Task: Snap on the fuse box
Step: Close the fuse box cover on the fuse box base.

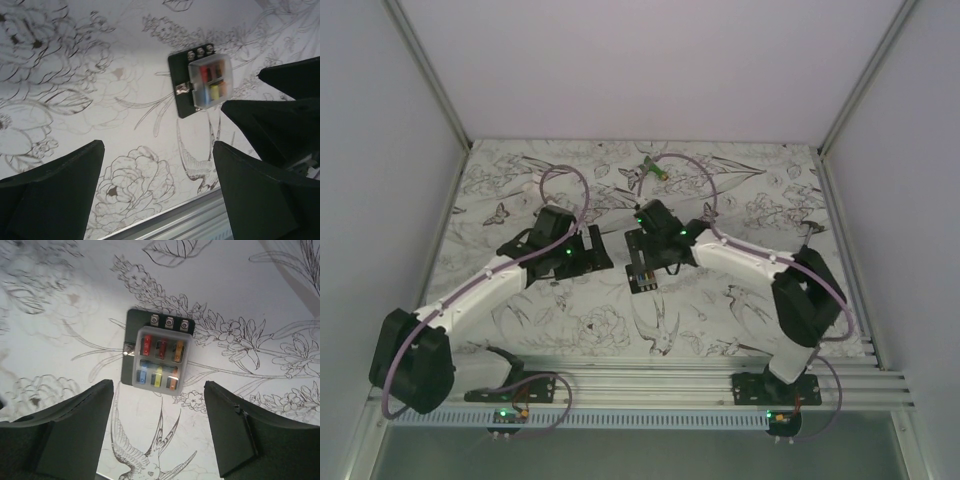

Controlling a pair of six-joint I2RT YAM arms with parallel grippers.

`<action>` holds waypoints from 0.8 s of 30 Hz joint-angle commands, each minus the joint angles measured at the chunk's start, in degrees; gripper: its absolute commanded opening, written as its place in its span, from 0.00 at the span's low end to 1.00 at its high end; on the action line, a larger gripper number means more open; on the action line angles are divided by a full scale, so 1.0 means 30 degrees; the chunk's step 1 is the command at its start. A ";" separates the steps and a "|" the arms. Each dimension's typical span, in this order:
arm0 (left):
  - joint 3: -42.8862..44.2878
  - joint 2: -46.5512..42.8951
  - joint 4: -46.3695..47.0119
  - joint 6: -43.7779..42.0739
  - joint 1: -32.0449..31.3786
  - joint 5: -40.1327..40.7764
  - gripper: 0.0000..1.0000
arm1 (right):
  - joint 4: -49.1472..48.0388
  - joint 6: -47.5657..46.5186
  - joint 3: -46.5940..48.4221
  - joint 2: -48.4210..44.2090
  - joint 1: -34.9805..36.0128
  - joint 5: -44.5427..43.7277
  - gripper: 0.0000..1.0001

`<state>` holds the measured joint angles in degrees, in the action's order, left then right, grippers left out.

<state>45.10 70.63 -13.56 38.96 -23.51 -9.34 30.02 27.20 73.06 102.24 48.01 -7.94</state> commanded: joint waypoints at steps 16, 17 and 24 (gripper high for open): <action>0.6143 0.8463 0.0786 -0.1160 -0.1651 -0.4243 0.52 | -0.8974 0.0979 -0.6468 -0.2393 -0.4502 0.9522 0.51; 0.6367 0.8758 0.0779 -0.1181 -0.1700 -0.4404 0.50 | -0.9006 0.1003 -0.6505 -0.2304 -0.4538 0.9631 0.50; 0.7139 1.0326 0.0772 -0.1236 -0.1936 -0.5137 0.39 | -0.9033 0.0953 -0.6880 -0.2000 -0.4642 0.9676 0.45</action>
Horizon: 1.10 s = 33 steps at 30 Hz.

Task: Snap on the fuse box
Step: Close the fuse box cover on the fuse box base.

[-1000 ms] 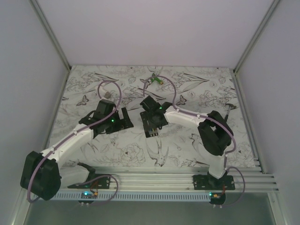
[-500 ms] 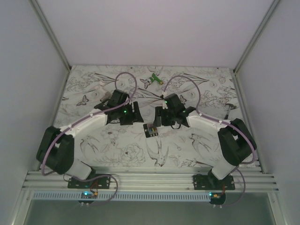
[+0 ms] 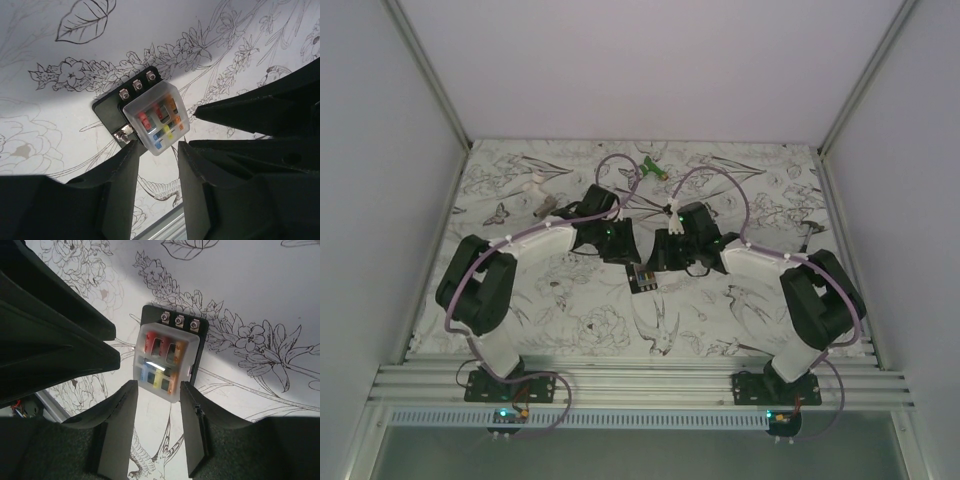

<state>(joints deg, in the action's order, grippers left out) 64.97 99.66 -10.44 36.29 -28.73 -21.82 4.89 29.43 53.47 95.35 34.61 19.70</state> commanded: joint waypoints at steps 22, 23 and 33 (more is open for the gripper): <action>-0.0154 0.3843 -0.0321 0.0043 -0.0413 -0.1193 0.11 | -0.0391 -0.0189 -0.1169 0.2829 -0.0214 0.1028 0.27; -0.0372 0.3955 -0.0329 0.0179 -0.0413 -0.1156 0.10 | -0.0261 -0.0126 -0.1160 0.3012 -0.0208 0.0933 0.27; -0.2352 0.4909 -0.0716 0.1166 -0.0643 0.0212 0.01 | 0.0989 0.0259 -0.1417 0.3311 -0.0106 -0.0574 0.24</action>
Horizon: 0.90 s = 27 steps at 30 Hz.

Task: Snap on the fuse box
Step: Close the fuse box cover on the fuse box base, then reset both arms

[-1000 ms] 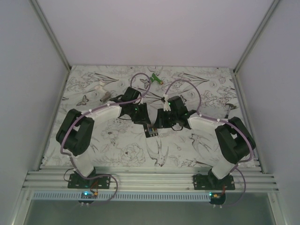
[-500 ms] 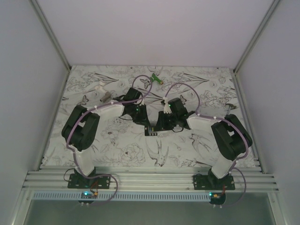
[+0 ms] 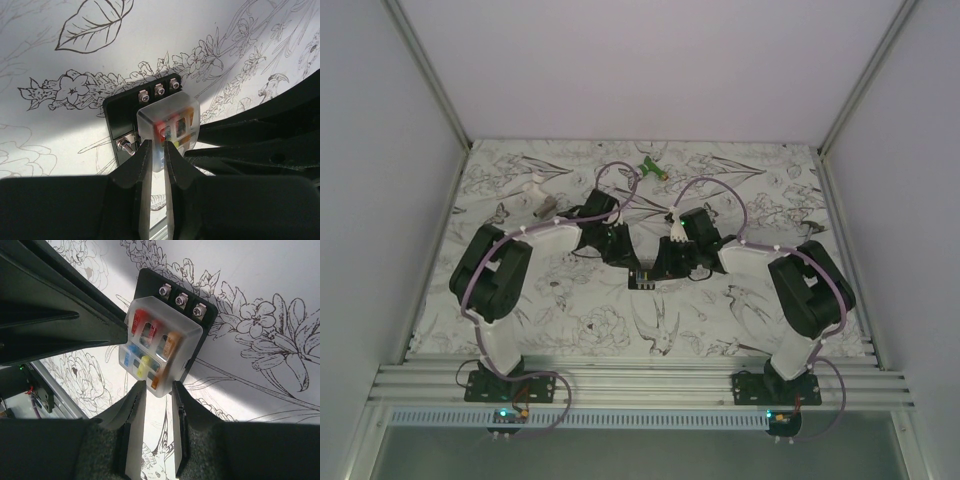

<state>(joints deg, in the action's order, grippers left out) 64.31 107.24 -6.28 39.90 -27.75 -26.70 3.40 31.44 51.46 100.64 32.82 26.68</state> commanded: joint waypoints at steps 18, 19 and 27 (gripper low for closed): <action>-0.1688 -0.4902 -0.2952 -0.0298 -0.1532 0.3526 0.31 | 0.2625 -0.1821 -0.1077 -0.5941 0.1403 -0.6190 0.47; -0.1732 -0.5513 -0.2960 -0.0483 -0.1532 0.3852 0.37 | 0.2768 -0.2096 -0.1097 -0.6723 0.1369 -0.6980 0.51; -0.3610 -1.0284 -0.3876 -0.2005 -0.0430 0.9404 0.78 | 0.2173 -0.4238 -0.2388 -1.0812 -0.0164 -1.5205 0.88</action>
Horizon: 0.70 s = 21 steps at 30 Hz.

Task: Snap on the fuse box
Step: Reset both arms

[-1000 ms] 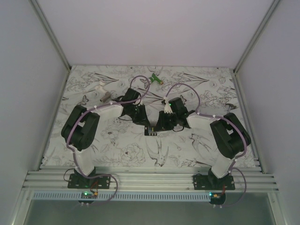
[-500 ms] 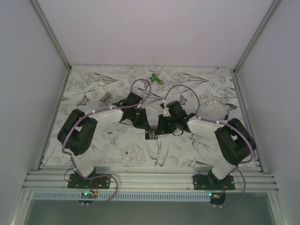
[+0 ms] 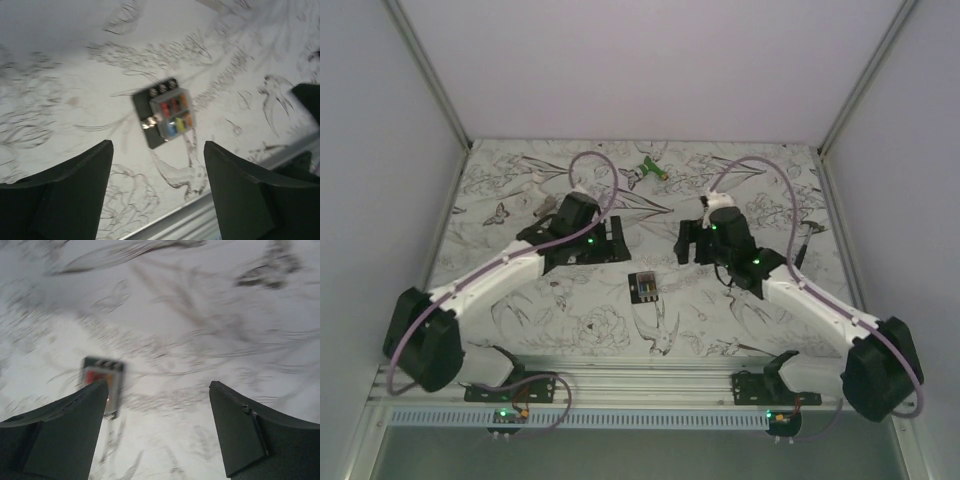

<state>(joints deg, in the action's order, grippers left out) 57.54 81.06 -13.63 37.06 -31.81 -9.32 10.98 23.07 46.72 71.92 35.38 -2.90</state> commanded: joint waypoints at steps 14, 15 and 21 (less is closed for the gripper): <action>-0.6192 -0.8520 -0.1910 -0.0715 0.7932 0.7483 1.00 | -0.7837 -0.4690 -0.5635 -0.4347 -0.4913 -0.5844 0.99; -0.6473 -0.8688 -0.1852 -0.0721 0.8267 0.8374 1.00 | -0.8988 -0.5315 -0.6135 -0.4352 -0.4959 -0.5807 0.99; -0.7052 -0.8541 -0.0707 -0.1330 0.9862 1.1202 1.00 | -1.3983 -0.7565 -0.8193 -0.3389 -0.5688 -0.6252 0.99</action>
<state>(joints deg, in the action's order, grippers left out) 37.08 55.09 -16.97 34.89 -4.23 16.03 -17.02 6.22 23.14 60.07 20.18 -20.05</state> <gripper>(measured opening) 0.996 0.992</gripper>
